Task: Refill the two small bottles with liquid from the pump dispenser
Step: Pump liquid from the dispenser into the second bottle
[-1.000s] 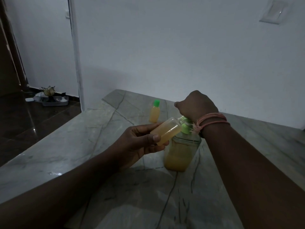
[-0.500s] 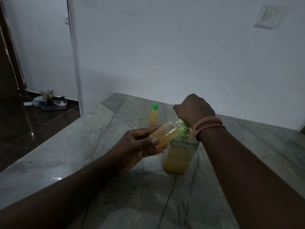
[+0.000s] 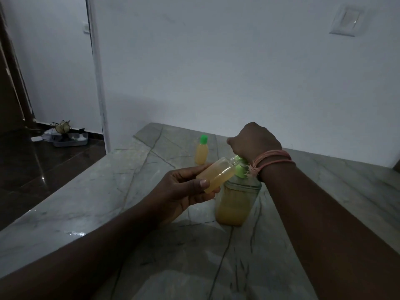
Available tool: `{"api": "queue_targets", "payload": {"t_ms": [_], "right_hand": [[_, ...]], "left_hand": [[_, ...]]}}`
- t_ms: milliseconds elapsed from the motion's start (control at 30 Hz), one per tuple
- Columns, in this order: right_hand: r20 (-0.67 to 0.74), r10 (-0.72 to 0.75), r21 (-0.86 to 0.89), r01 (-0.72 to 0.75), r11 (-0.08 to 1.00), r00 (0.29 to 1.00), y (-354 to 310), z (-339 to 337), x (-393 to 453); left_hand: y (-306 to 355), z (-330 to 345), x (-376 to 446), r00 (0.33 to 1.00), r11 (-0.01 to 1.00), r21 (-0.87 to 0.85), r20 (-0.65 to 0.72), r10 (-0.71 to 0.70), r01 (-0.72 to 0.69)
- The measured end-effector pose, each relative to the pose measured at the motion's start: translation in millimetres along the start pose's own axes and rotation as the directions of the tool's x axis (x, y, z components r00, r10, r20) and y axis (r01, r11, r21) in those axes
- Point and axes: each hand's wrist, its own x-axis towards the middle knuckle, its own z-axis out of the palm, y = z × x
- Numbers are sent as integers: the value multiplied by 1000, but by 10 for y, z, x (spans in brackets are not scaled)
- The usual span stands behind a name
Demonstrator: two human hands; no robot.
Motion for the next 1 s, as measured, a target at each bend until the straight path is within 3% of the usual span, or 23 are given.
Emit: {"api": "queue_targets", "payload": {"t_ms": [167, 333, 700, 833, 1000], "right_hand": [[7, -54, -56, 55, 997, 998, -43, -81, 0], [-3, 2, 38, -2, 999, 1000, 15, -18, -13], [-64, -79, -68, 75, 995, 995, -38, -59, -17], [-7, -16, 5, 16, 1000, 1000, -10, -17, -30], [25, -24, -22, 25, 999, 999, -50, -69, -35]], "left_hand": [[6, 15, -9, 1000, 1000, -26, 4, 18, -18], [-26, -26, 8, 1000, 1000, -6, 21, 17, -16], [-10, -9, -2, 1000, 999, -26, 21, 22, -21], [-34, -44, 11, 999, 1000, 3, 24, 21, -21], [-21, -19, -1, 1000, 1000, -5, 19, 19, -19]]}}
